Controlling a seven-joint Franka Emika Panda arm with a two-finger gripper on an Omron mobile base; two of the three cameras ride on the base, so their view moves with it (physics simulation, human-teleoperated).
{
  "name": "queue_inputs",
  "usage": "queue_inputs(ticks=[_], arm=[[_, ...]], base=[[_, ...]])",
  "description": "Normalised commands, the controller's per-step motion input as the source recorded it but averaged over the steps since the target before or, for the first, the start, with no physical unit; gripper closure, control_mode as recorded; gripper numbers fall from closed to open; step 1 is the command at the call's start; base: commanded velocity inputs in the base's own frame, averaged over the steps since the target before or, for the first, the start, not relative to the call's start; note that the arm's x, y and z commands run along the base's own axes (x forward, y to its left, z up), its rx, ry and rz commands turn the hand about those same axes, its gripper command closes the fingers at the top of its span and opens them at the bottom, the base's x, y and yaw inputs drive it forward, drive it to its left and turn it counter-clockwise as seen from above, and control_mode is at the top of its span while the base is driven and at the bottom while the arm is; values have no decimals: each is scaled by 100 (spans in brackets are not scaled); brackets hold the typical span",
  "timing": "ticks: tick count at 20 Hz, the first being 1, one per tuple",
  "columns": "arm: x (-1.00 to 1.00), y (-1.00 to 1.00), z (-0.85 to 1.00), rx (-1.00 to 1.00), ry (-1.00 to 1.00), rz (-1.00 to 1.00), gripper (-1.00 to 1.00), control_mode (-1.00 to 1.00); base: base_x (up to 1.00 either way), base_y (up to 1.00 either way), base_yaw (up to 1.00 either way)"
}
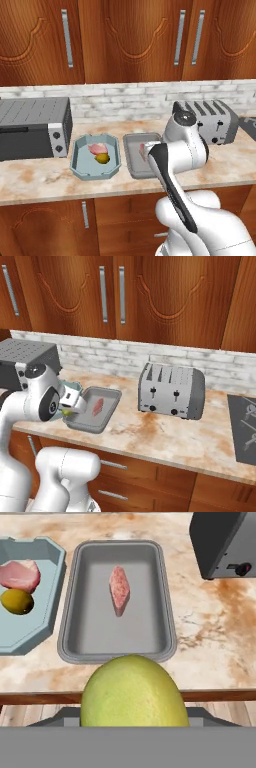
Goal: Place one lemon and one steak in each tupperware on the nearby counter, to pack two identical lunches.
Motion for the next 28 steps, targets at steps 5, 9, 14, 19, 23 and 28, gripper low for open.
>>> queue_inputs(ticks=[5, 9, 14, 19, 23, 28], arm=[[41, 0, -26, 0, 1, 0, 100, -100], [51, 0, -26, 0, 0, 0, 100, -100], [51, 0, -30, 0, 0, 0, 100, -100], [48, 0, -33, 0, 3, 0, 100, -100], [45, 1, -31, 0, 8, 0, 100, -100], [29, 11, -18, 0, 14, 0, 100, -100]], base=[[0, 0, 0], [0, 0, 0], [0, 0, 0], [0, 0, 0], [0, 0, 0], [0, 0, 0]])
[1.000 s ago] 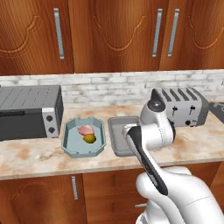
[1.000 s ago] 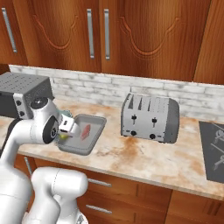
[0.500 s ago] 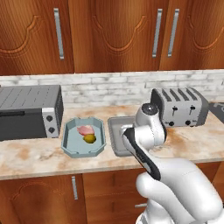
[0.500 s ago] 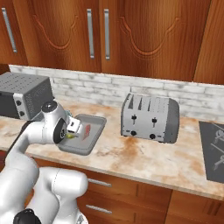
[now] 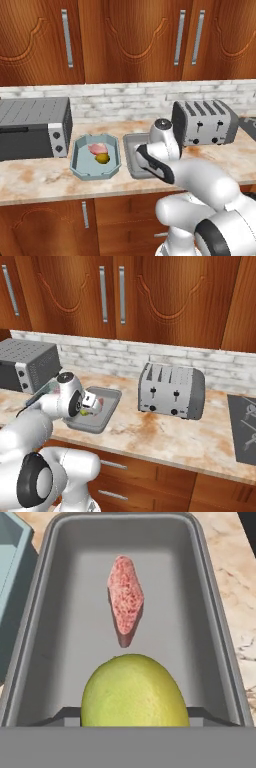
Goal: Place one lemon and one steak in each tupperware on the nearby counter, to pack two identical lunches.
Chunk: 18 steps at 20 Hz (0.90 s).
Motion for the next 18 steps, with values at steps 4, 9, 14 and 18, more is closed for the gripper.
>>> queue_inputs(ticks=[4, 9, 14, 18], arm=[[17, 17, -7, 0, 15, 0, 100, -100], [6, 19, -9, 0, 13, 0, 100, -100], [5, 9, -26, 0, 7, 0, 100, -100], [30, 0, -33, 0, 0, 0, 100, -100]], base=[[0, 0, 0], [0, 0, 0], [0, 0, 0], [0, 0, 0]])
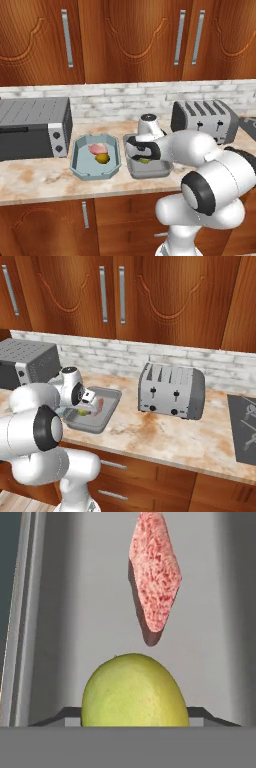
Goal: Place one lemon and one steak in each tupperware on the nearby counter, to pack two identical lunches.
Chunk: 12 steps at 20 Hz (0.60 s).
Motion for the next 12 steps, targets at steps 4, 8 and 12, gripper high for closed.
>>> queue_inputs(ticks=[4, 8, 12], arm=[[47, 1, -26, 0, 1, 0, 100, -100], [54, 9, -16, 0, 1, 0, -100, -100], [27, 3, -2, 0, 7, 0, -100, -100]], base=[[0, 0, 0], [0, 0, 0], [0, 0, 0]])
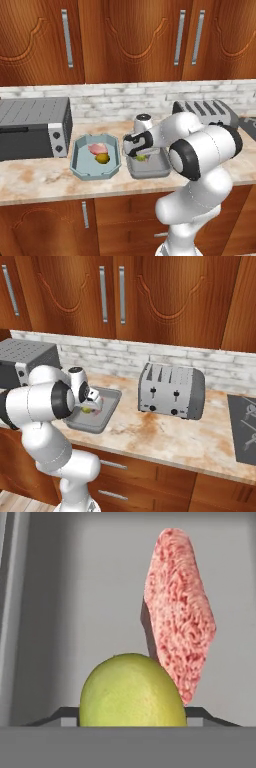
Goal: Place one lemon and one steak in each tupperware on the nearby counter, to pack two identical lunches.
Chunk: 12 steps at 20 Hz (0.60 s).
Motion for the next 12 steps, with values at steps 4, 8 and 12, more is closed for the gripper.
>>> queue_inputs(ticks=[4, 8, 12], arm=[[-16, 0, 4, 0, 11, 0, -100, -100], [-38, -5, 34, 0, 2, 0, -100, -100], [-90, -2, 46, -1, -12, 0, -100, -100]], base=[[0, 0, 0], [0, 0, 0], [0, 0, 0]])
